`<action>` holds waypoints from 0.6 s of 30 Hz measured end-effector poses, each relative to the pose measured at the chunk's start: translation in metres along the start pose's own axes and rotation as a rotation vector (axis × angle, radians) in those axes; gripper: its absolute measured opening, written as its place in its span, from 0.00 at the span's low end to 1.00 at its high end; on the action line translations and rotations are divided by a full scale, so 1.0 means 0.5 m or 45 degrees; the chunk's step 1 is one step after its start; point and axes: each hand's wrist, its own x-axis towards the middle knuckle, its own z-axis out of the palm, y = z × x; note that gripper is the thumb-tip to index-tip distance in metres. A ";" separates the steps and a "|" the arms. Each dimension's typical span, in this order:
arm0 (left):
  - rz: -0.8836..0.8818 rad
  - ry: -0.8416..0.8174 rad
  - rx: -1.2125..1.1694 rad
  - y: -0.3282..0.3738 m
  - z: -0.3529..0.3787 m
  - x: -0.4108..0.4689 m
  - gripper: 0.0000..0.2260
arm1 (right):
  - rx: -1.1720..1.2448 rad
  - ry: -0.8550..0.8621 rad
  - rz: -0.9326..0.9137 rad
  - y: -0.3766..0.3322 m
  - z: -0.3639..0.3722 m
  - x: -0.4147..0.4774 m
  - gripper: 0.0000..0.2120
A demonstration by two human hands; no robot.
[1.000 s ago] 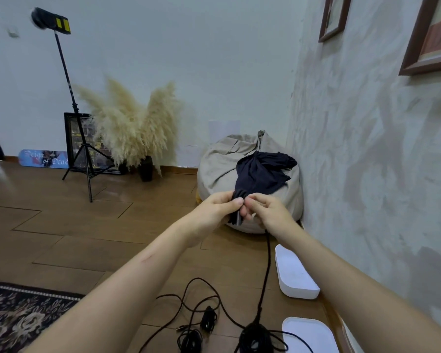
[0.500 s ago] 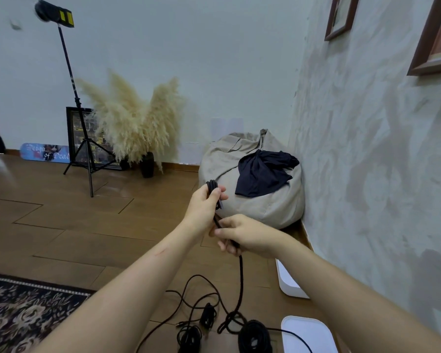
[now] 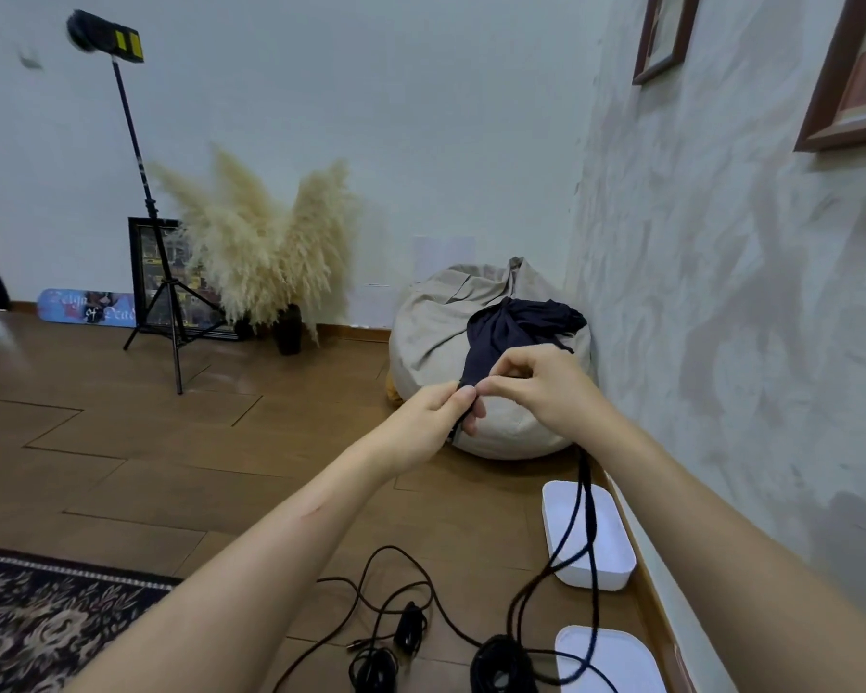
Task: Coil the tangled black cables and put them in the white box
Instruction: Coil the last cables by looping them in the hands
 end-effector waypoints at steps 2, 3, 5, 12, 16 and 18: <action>-0.007 -0.024 0.055 -0.009 0.005 -0.006 0.15 | -0.015 -0.062 0.037 0.016 0.011 -0.006 0.08; -0.022 -0.039 0.086 -0.015 0.008 -0.007 0.14 | -0.006 -0.077 0.044 0.022 0.015 -0.008 0.07; -0.033 -0.052 0.138 -0.020 0.012 -0.007 0.12 | 0.025 -0.074 0.048 0.028 0.015 -0.009 0.06; 0.172 0.318 0.335 0.031 -0.022 0.018 0.13 | 0.085 0.040 -0.184 -0.031 -0.049 0.039 0.02; 0.131 0.394 0.557 -0.005 -0.028 0.013 0.12 | 0.033 0.042 -0.070 0.036 -0.016 0.033 0.05; -0.038 0.413 0.633 -0.052 -0.036 0.002 0.13 | -0.026 -0.026 0.100 0.101 0.000 0.002 0.07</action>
